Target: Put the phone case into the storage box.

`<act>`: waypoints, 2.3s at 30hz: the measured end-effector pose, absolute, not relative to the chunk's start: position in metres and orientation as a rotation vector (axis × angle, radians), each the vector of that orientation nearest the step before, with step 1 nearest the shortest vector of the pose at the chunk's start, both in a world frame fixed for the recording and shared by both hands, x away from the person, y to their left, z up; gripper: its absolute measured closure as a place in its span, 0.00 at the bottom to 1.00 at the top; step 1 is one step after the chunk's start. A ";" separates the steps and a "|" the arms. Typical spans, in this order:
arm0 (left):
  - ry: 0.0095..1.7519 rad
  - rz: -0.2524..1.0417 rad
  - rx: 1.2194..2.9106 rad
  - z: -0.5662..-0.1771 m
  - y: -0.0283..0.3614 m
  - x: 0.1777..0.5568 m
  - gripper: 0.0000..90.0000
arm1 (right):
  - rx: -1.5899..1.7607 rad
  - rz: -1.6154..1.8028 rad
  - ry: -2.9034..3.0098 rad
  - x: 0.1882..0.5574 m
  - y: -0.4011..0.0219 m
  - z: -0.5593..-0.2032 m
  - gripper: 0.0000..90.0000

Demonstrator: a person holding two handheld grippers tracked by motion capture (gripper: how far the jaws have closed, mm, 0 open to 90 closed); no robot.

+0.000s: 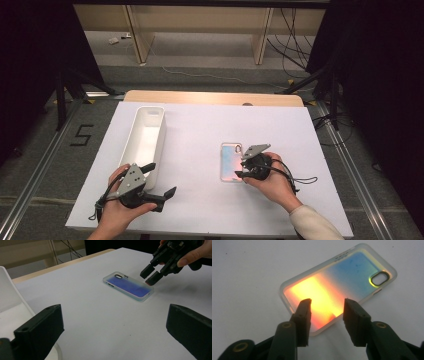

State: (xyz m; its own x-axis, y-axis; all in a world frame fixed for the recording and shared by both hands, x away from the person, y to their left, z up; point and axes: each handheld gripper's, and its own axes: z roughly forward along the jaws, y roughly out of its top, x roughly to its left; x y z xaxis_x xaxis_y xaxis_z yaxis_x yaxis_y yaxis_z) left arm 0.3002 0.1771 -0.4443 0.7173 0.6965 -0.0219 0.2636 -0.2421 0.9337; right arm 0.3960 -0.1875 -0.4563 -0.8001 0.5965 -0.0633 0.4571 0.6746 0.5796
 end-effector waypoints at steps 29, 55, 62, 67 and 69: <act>0.740 0.475 1.812 -0.444 0.174 0.301 0.01 | 0.572 0.529 2.843 0.402 -0.150 -0.457 0.36; 0.737 0.461 1.806 -0.444 0.174 0.301 0.01 | 0.530 0.409 2.874 0.412 -0.140 -0.460 0.42; 0.735 0.461 1.807 -0.444 0.174 0.301 0.01 | 0.533 0.403 2.884 0.413 -0.139 -0.459 0.43; 0.733 0.465 1.808 -0.444 0.174 0.301 0.01 | 0.536 0.419 2.880 0.413 -0.140 -0.460 0.46; 0.734 0.461 1.807 -0.444 0.174 0.301 0.01 | 0.531 0.422 2.887 0.413 -0.140 -0.460 0.49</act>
State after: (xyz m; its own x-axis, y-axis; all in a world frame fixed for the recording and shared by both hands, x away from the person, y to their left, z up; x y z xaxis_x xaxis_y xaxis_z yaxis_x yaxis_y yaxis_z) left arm 0.3007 0.1736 -0.4443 0.7344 0.6776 -0.0378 0.2602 -0.2297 0.9378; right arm 0.4128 -0.1398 -0.4601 -0.9211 0.3706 -0.1196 0.3208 0.8962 0.3065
